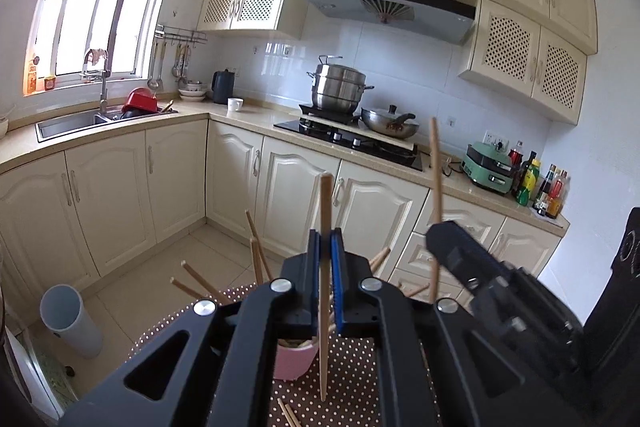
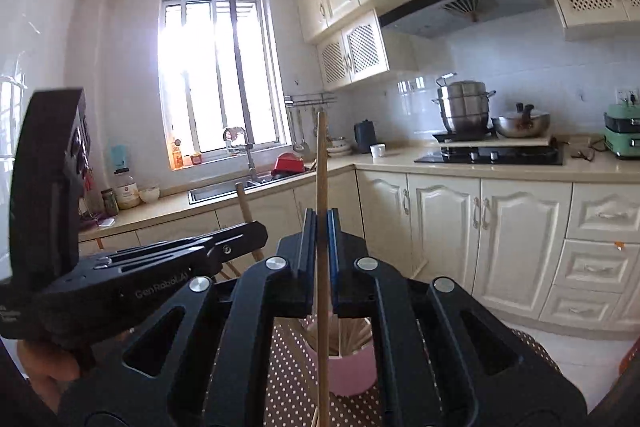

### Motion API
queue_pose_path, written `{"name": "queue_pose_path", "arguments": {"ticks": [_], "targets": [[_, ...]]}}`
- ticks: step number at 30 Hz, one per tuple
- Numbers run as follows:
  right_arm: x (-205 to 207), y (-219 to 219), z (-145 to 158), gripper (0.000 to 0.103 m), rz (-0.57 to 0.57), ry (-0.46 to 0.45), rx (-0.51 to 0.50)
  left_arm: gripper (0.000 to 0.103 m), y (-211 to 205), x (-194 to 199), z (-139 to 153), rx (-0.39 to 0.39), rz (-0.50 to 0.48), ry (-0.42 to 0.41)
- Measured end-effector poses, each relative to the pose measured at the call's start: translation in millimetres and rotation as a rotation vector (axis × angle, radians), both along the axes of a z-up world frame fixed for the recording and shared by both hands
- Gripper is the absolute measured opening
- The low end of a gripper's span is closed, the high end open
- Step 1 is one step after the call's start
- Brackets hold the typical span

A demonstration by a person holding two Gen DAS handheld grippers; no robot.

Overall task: Organize utensils
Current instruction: 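Lower both chopsticks into the cup and open the left tool while the right tool releases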

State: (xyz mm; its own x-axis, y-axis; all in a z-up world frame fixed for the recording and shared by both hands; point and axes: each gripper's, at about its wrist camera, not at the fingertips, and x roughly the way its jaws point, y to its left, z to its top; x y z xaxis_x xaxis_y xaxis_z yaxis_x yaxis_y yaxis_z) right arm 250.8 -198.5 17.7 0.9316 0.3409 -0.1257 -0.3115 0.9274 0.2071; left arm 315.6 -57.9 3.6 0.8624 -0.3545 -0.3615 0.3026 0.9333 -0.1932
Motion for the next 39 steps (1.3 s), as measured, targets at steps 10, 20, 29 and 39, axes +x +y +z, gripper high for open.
{"name": "queue_pose_path", "arguments": {"ticks": [10, 20, 29, 39], "targets": [[40.6, 18.8, -11.8, 0.006, -0.007, -0.07, 0.028, 0.006, 11.3, 14.8, 18.4, -0.012, 0.065, -0.081], [61.9, 30.2, -25.0, 0.006, -0.045, -0.152, 0.037, 0.006, 10.9, 30.3, 19.5, -0.007, 0.07, -0.139], [59.7, 40.8, -30.5, 0.006, -0.049, -0.239, -0.013, 0.006, 11.0, 48.2, -6.3, -0.004, 0.041, -0.094], [57.7, 34.4, -31.4, 0.006, -0.054, -0.234, 0.0, 0.033, 23.1, 44.6, -13.9, -0.008, 0.069, -0.091]]}}
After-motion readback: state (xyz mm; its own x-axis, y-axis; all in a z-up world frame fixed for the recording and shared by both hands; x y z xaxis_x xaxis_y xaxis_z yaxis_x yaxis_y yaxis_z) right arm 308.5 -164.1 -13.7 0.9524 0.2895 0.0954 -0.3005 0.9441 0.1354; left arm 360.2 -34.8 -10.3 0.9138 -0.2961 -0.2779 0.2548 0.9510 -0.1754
